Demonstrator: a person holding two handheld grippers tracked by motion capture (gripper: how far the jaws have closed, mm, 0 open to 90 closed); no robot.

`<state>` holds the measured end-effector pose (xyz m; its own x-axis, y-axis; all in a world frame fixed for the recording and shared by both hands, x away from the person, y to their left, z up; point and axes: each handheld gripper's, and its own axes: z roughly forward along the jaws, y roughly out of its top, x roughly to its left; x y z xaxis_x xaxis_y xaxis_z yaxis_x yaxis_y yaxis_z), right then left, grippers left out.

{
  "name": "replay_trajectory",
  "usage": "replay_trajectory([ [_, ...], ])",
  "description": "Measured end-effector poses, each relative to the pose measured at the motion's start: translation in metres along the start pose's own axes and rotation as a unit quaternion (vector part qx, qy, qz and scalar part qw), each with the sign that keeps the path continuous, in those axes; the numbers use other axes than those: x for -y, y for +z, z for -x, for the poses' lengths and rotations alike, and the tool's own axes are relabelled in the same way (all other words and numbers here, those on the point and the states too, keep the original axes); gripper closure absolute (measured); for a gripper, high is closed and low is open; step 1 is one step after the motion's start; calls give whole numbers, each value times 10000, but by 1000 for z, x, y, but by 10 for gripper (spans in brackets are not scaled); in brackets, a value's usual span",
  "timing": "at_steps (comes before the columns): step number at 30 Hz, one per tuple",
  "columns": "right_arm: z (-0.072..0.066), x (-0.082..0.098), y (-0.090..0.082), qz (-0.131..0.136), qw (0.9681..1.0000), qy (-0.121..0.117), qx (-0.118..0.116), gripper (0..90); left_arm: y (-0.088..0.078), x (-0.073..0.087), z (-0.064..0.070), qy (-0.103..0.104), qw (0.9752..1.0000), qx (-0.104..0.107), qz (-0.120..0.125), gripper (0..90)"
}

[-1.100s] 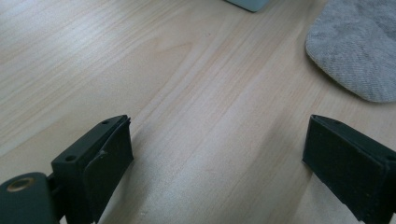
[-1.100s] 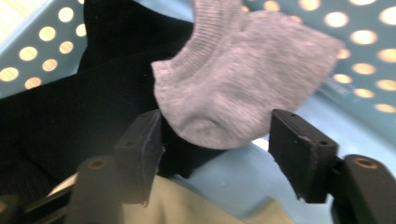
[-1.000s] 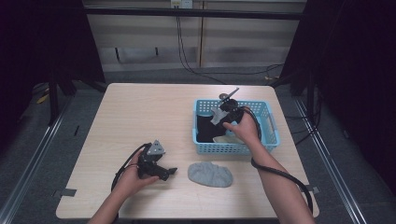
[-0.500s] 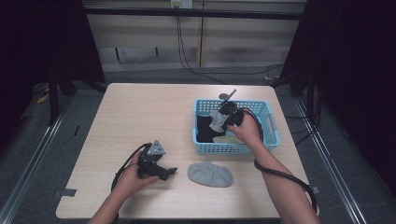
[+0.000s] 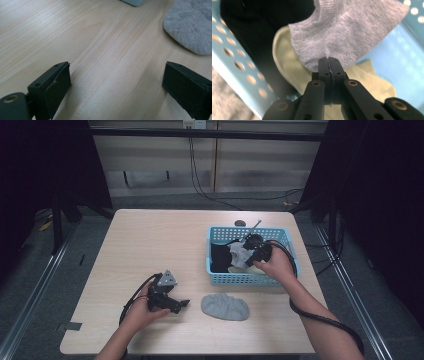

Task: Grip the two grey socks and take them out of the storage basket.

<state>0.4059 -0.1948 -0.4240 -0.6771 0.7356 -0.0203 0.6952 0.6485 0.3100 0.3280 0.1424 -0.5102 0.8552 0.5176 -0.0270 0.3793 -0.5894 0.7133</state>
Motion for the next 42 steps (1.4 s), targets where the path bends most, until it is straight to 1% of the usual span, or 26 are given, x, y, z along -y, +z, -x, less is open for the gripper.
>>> replay_trajectory([
  [2,2,3,0,-8,10000,-8,-10,893,0,0,0,1,10000,-1,-1,76],
  [3,3,7,0,-70,10000,12,-36,856,0,0,0,1,10000,0,-1,76],
  [4,5,10,-2,-17,10000,36,35,784,0,0,0,0,10000,-1,0,76],
  [6,7,13,-4,30,10000,94,1,751,0,0,0,1,10000,0,-1,76],
  [7,9,14,-5,45,9998,167,-12,696,0,0,0,0,10000,0,0,76],
  [8,12,13,-5,93,9998,164,72,619,0,0,0,1,10000,-1,0,76],
  [9,12,13,-5,93,9998,164,72,619,0,0,0,2,10000,0,-2,76],
  [11,13,10,-3,153,9996,227,75,572,0,0,0,2,10000,-1,-2,76],
  [14,17,-3,9,276,9985,465,-7,417,0,0,0,6,10000,0,-4,76],
  [15,17,-3,9,276,9985,465,-7,417,0,0,0,6,10000,0,-4,76],
  [16,18,-10,16,347,9975,597,-113,385,0,0,0,1,10000,0,0,76],
  [17,18,-13,19,370,9973,625,-144,362,0,0,0,6,10000,1,-5,76],
  [22,13,-25,28,376,9967,681,-210,300,0,0,0,6,10000,1,-4,76],
  [23,12,-28,30,393,9970,644,-185,300,0,0,0,4,10000,2,-1,76],
  [27,13,-35,42,268,9966,764,-139,309,0,0,0,1,10000,5,-1,75],
  [29,11,-38,49,152,9969,768,-126,338,0,0,0,7,10000,2,-5,75],
  [30,8,-40,57,1,9974,722,-66,393,0,0,0,0,10000,3,0,76],
  [31,8,-40,57,1,9974,722,-66,393,0,0,0,2,10000,4,-1,76],
  [32,7,-40,59,-27,9980,635,44,424,0,0,0,3,10000,6,-1,75],
  [33,6,-41,59,-31,9980,621,75,464,0,0,0,1,10000,5,0,75],
  [34,8,-41,58,-61,9981,599,108,590,0,0,0,2,10000,4,-1,75],
  [35,8,-41,58,-61,9981,599,108,590,0,0,0,2,10000,4,-1,75],
  [38,12,-39,52,-128,9982,585,56,755,0,0,0,3,10000,5,-2,75],
  [40,14,-36,47,-111,9980,623,7,766,0,0,0,1,10000,4,0,76],
  [41,15,-36,44,-95,9983,570,-2,768,0,0,0,2,10000,4,-1,76],
  [42,16,-34,36,2,9982,601,1,770,0,0,0,2,10000,4,-1,75],
])
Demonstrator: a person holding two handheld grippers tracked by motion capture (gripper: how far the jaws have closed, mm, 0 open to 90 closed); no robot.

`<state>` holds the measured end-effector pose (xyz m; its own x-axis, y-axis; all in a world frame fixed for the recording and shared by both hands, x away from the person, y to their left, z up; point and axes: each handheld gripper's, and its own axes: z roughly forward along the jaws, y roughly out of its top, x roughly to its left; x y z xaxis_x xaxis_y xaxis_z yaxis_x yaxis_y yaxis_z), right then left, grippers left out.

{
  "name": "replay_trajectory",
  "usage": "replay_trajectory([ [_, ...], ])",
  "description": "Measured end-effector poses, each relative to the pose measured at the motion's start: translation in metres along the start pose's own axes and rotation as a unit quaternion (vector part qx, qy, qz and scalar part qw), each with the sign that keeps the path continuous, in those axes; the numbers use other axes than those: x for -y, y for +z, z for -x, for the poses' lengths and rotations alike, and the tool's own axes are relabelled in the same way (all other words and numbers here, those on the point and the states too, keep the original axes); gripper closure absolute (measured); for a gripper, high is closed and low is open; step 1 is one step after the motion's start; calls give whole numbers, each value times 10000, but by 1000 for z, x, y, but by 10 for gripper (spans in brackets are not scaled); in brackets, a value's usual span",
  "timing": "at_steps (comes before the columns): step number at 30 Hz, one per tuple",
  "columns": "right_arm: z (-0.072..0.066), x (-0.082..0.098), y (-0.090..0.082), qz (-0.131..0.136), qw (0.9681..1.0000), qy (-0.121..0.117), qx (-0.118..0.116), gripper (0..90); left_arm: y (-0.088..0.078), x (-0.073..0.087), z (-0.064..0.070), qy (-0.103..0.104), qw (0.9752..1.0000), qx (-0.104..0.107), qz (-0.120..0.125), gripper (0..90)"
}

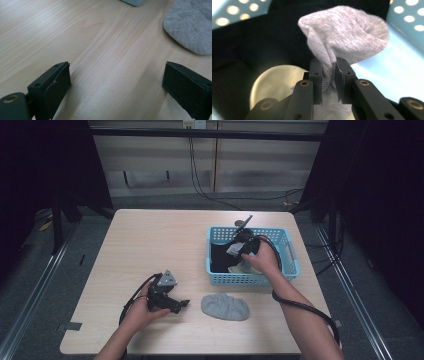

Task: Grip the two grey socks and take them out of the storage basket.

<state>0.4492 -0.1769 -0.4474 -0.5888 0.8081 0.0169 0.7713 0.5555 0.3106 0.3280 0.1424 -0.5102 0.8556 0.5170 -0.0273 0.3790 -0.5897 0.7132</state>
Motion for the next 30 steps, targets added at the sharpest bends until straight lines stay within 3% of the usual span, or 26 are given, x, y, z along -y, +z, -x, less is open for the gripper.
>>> replay_trajectory([
  [11,5,3,-41,133,9997,-150,-167,779,0,0,0,-18,10000,-8,35,75],
  [30,-5,3,-81,196,9974,-582,-389,783,0,0,0,-19,10000,-7,34,75],
])
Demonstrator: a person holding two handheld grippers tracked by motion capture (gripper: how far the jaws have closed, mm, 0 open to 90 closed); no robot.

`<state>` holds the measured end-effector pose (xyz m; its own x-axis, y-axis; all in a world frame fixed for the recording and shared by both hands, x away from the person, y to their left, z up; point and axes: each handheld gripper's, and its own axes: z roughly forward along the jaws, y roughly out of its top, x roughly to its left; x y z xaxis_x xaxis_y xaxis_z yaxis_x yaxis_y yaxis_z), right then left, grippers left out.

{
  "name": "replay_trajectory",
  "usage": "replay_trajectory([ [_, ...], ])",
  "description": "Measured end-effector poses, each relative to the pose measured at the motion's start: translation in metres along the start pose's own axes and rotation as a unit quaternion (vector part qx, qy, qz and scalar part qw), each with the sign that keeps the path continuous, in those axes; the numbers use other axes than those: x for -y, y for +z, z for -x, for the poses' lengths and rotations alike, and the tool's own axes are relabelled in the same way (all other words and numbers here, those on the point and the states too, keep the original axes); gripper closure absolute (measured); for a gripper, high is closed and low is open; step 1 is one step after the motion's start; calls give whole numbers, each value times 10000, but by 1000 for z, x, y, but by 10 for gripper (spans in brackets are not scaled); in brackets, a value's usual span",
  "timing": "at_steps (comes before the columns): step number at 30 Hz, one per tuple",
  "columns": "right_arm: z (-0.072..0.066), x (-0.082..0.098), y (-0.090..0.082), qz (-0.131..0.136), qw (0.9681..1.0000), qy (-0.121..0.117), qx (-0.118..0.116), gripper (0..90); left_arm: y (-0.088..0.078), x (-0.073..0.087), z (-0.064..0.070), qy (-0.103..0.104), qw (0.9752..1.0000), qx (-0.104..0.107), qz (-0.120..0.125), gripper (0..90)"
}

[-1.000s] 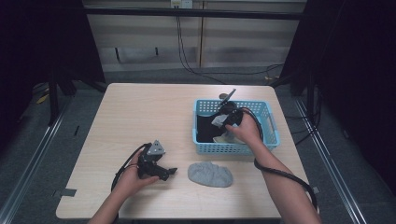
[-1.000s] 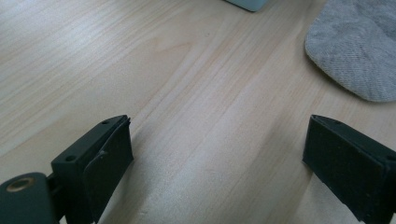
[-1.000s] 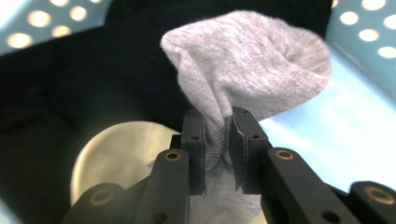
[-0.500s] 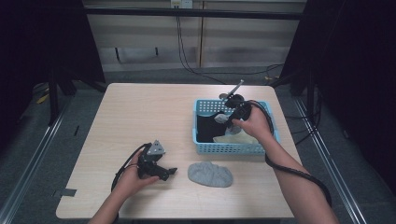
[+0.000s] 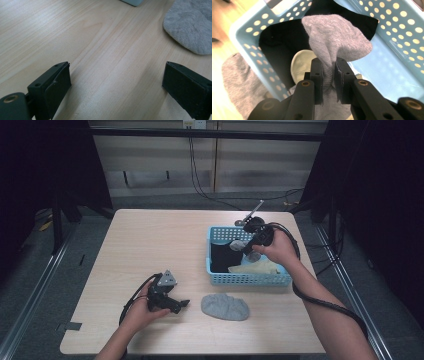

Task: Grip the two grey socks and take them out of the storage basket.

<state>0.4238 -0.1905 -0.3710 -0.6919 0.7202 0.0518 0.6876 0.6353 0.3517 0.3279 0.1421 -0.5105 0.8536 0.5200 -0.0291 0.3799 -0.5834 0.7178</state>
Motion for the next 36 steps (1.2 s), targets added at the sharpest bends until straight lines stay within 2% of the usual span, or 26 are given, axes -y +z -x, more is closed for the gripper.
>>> replay_trajectory([
  [4,-3,2,-6,63,9999,-142,-24,783,0,0,0,1,10000,0,-1,75],
  [14,-22,7,-30,249,9980,-550,-182,783,0,0,0,-1,10000,-1,-2,75],
  [22,-46,15,-38,163,9941,-1024,-324,782,0,0,0,-2,10000,0,-2,76],
  [32,-67,23,-48,136,9894,-1341,-549,782,0,0,0,20,10000,5,-35,75],
  [36,-76,26,-49,224,9870,-1474,-600,782,0,0,0,19,10000,6,-35,75],
])
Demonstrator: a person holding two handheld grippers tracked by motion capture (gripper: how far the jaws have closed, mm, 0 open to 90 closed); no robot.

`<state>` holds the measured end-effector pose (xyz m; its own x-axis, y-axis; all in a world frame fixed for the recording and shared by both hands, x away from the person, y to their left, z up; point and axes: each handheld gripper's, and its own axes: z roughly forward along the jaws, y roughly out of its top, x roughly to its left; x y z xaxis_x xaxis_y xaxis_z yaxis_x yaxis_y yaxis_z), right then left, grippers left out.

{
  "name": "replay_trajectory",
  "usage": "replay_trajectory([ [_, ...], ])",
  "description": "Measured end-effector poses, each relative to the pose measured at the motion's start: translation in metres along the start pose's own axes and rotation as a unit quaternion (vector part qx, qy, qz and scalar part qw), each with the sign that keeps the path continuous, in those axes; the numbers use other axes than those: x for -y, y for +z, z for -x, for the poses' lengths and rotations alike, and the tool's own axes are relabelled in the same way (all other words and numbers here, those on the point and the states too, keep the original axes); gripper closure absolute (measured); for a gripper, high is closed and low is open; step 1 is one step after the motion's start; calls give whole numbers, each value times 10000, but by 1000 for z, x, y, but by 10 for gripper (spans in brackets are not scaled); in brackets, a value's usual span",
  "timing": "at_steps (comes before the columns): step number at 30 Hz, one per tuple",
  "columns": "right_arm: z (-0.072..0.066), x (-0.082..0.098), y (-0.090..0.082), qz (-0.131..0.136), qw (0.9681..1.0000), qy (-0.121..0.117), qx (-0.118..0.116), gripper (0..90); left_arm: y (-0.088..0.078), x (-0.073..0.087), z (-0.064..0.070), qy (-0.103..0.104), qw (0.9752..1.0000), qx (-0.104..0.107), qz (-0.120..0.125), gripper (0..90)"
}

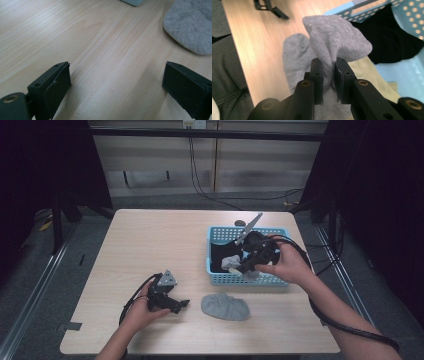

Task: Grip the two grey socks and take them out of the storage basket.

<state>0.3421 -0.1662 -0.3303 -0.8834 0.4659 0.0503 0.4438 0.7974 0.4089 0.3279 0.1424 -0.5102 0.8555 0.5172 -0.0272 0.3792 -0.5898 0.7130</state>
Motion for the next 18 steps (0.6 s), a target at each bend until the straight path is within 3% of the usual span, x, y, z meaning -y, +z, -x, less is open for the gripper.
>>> replay_trajectory([
  [11,-30,-4,16,-157,9986,-462,-218,780,0,0,0,3,10000,0,-2,75],
  [18,-38,-4,29,-197,9977,-558,-321,779,0,0,0,5,10000,1,-3,75],
])
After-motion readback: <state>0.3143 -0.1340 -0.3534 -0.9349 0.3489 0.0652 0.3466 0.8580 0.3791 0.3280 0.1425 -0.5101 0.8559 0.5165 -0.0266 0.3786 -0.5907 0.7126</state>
